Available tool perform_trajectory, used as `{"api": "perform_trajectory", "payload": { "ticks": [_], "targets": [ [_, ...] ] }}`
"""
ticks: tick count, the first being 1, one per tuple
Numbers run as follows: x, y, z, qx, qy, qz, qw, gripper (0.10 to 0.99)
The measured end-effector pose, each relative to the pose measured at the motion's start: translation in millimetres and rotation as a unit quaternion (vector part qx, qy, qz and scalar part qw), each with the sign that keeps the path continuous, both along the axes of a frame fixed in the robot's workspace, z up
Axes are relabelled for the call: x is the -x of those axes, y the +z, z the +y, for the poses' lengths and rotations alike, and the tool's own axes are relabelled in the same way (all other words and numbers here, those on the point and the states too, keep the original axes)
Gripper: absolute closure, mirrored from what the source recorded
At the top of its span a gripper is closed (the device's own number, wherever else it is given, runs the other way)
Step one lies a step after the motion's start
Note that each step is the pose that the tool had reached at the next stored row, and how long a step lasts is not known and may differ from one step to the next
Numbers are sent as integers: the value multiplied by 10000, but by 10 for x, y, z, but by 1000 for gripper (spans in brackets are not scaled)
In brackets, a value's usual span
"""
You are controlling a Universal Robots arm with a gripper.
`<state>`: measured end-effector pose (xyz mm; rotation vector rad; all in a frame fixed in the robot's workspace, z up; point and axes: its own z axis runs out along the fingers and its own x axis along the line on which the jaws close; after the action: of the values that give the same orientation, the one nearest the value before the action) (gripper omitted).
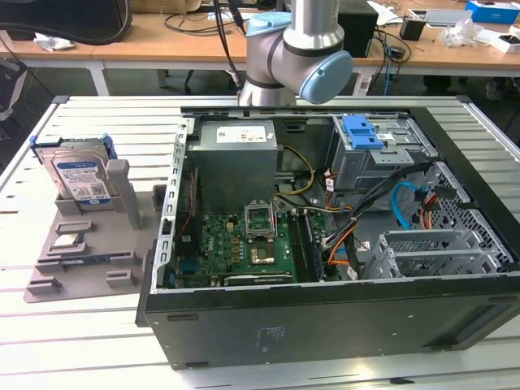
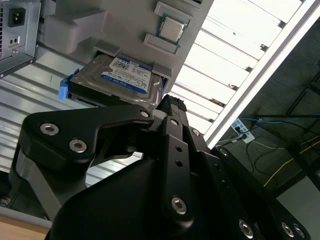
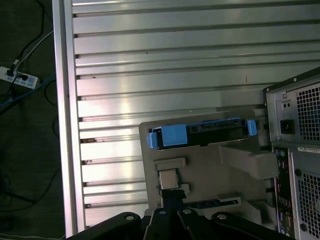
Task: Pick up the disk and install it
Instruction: 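Reach for the disk, then pick up the disk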
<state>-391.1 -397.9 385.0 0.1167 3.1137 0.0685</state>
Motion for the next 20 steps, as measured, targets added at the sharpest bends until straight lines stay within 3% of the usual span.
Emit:
{"api": "perform_trajectory", "payload": {
  "ticks": [8,13,14,17,20],
  "targets": [
    [0,-1,0,0,3,0,10000,980],
    [0,-1,0,2,555,0,9985,980],
    [0,-1,0,2,702,0,9975,980],
    [0,-1,0,2,1256,0,9921,980],
    [0,-1,0,2,1614,0,9869,980]
  ]
}}
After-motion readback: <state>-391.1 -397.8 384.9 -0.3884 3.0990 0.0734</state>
